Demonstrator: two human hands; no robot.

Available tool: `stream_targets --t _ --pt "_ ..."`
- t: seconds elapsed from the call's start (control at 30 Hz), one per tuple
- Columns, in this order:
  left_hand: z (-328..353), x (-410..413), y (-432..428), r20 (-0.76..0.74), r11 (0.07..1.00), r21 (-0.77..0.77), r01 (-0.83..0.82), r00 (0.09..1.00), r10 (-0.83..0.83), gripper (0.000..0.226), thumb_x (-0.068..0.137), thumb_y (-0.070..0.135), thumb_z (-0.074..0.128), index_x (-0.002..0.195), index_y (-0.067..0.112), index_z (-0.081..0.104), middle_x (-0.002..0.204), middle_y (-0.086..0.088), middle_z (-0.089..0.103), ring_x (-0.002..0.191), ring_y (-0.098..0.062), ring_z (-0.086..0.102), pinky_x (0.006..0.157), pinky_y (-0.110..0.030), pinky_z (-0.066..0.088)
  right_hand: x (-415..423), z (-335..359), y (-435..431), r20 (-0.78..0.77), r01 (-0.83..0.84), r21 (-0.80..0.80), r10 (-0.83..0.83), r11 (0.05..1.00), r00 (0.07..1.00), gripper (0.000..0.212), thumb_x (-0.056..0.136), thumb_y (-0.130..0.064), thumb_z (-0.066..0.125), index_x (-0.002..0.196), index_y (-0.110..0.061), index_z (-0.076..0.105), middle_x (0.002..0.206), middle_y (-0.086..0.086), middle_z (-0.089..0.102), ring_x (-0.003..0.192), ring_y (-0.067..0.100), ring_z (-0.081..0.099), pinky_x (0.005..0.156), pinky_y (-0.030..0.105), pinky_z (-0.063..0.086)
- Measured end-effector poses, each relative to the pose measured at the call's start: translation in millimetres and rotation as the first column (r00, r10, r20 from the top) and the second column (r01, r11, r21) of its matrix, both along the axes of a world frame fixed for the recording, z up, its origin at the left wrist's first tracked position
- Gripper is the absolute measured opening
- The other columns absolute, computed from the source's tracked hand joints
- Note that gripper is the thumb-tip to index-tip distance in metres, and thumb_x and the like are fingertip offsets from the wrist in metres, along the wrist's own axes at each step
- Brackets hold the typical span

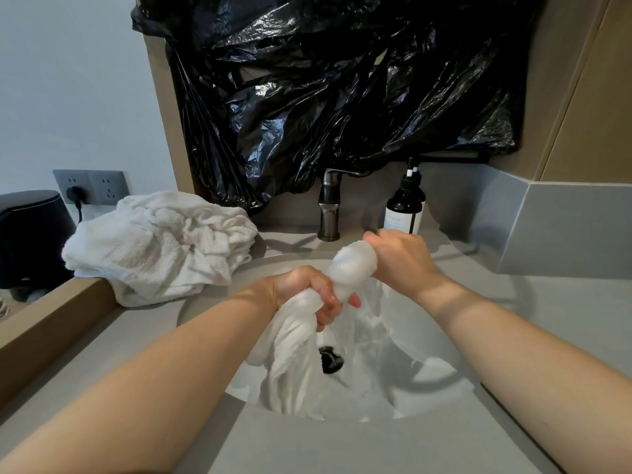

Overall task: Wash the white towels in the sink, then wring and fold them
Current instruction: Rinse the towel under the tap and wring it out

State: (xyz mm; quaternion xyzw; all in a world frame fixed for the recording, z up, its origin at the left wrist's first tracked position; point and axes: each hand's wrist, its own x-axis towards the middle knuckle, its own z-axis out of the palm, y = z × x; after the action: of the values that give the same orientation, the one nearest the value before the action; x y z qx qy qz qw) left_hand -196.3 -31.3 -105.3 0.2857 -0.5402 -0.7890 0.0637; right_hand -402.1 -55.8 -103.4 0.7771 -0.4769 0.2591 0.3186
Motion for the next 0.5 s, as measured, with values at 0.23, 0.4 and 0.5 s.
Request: stream_targets --t 0.23,0.4,0.5 --pt "2.2 -1.5 6.2 0.013 0.99 -0.08 -0.115 0.993 0.117 0.071 0.043 0.035 0.094 0.092 0.01 0.05 0.063 -0.001 0.056 0.052 -0.012 0.054 0.053 -0.024 0.049 5.1 12.5 3.9 0.01 -0.006 0.034 0.005 0.999 1.0 0.033 0.051 -0.017 0.081 0.062 -0.014 0.05 0.052 0.002 0.05 0.044 0.027 0.053 0.042 0.021 0.024" --pt "19.8 0.3 8.6 -0.049 0.957 -0.258 -0.133 0.991 0.124 0.094 0.054 0.051 0.09 0.126 0.008 0.048 0.11 -0.014 0.071 0.099 -0.028 0.07 0.08 -0.034 0.056 10.4 45.3 16.9 -0.013 0.157 0.236 -0.158 0.959 0.987 0.025 0.087 -0.037 0.056 0.086 -0.02 0.038 0.091 0.002 0.061 0.085 0.029 0.062 0.057 0.031 0.028" --pt "30.1 -5.1 9.7 -0.036 0.899 -0.369 -0.235 0.97 0.239 0.077 0.067 0.033 0.082 0.13 0.006 0.048 0.098 -0.011 0.073 0.087 -0.023 0.071 0.072 -0.032 0.056 16.5 54.9 19.3 0.009 0.235 0.298 -0.249 0.925 0.968 0.029 0.084 -0.039 0.059 0.089 -0.02 0.038 0.094 0.0 0.061 0.086 0.026 0.06 0.06 0.031 0.032"
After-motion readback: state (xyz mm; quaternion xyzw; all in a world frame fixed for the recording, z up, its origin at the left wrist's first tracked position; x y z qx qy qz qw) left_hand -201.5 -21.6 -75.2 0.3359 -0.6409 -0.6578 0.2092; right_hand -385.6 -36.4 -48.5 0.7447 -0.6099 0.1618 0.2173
